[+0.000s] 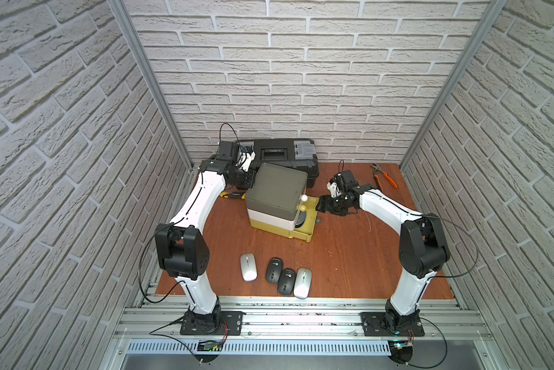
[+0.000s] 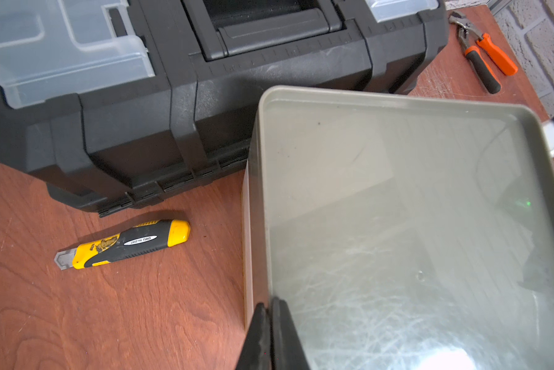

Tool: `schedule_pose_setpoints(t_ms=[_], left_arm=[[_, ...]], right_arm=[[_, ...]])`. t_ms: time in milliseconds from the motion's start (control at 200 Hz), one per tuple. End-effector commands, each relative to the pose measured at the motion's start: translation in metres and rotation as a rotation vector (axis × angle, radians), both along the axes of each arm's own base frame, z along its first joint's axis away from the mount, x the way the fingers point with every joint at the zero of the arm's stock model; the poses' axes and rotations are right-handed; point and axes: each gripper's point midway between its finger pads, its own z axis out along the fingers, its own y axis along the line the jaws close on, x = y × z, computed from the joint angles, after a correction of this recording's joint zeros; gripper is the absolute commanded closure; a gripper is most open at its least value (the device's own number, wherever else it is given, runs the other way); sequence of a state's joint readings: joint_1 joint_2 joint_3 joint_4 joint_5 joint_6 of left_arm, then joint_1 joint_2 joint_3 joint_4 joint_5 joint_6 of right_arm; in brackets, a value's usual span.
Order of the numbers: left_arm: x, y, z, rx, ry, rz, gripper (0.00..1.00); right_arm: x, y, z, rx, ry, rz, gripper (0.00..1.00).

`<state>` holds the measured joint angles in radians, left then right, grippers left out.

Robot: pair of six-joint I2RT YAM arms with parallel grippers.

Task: Take the mice out of the drawer
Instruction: Open the drawer in the storage box.

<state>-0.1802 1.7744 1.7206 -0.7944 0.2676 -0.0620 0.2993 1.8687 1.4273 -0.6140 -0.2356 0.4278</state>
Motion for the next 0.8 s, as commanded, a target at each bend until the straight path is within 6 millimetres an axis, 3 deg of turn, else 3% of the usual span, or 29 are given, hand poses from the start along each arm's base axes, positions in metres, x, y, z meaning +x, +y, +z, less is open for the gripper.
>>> schedule_pose_setpoints(t_ms=[0,110,170,190,245,515,535,795], left_arm=[[-0.039,0.018,-0.073,0.116,0.274,0.012,1.00],[-0.038,0.015,-0.073,0.109,0.273,0.007,1.00],[-0.039,0.015,-0.073,0.110,0.274,0.006,1.00],[-0.039,0.015,-0.073,0.110,0.275,0.006,1.00],[-0.039,0.015,-0.073,0.110,0.275,0.006,1.00],[-0.040,0.017,-0.078,0.137,0.298,0.000,1.00],[-0.039,0.018,-0.078,0.140,0.300,-0.001,1.00],[-0.042,0.024,-0.082,0.187,0.315,-0.011,1.00]], right_arm=[[-0.004,0.004,-0.008,-0.070,0.034,0.034,0.28],[-0.006,0.014,-0.021,-0.092,0.078,0.075,0.28],[-0.009,0.012,-0.022,-0.121,0.085,0.080,0.28],[-0.012,0.010,-0.035,-0.141,0.115,0.082,0.28],[-0.017,0.005,-0.040,-0.170,0.134,0.086,0.28],[-0.038,-0.051,-0.061,-0.363,0.205,0.061,0.27],[-0.037,-0.054,-0.050,-0.355,0.178,0.051,0.26],[-0.042,-0.104,-0.042,-0.412,0.182,-0.019,0.26]])
